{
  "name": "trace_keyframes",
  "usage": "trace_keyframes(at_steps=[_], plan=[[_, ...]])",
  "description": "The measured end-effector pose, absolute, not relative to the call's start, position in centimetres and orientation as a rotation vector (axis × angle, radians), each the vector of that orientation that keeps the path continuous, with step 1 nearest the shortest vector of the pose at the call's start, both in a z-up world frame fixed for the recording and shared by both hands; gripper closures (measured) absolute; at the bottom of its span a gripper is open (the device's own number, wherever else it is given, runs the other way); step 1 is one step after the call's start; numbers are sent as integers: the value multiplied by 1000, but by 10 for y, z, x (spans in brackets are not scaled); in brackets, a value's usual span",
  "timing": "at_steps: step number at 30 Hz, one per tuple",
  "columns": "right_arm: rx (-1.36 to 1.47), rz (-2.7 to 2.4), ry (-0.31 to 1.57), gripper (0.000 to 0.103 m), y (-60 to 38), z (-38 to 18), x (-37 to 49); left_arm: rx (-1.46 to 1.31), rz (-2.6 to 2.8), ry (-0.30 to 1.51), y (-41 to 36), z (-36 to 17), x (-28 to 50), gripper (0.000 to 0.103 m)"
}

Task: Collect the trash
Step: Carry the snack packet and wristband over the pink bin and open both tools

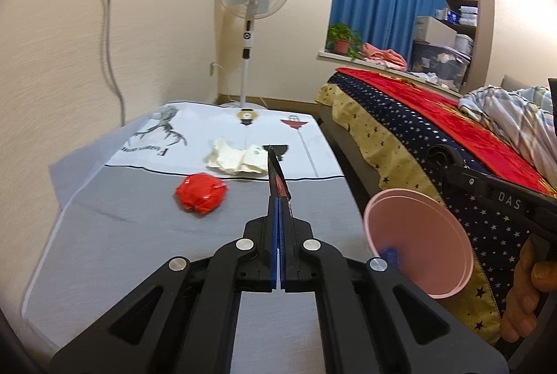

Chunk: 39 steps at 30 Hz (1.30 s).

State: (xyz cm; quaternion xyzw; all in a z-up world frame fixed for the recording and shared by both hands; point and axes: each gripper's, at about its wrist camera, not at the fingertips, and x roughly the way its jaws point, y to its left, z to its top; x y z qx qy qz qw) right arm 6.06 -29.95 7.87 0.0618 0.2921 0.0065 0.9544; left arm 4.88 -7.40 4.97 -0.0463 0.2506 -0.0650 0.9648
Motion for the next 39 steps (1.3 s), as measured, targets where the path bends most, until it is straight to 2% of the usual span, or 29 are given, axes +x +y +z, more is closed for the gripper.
trace_keyframes(at_steps=[13, 39], plan=[[203, -127, 607, 78, -355, 73, 59, -75, -226, 500, -121, 53, 55, 103], [226, -260, 640, 78, -396, 60, 61, -85, -389, 572, -207, 30, 89, 103]])
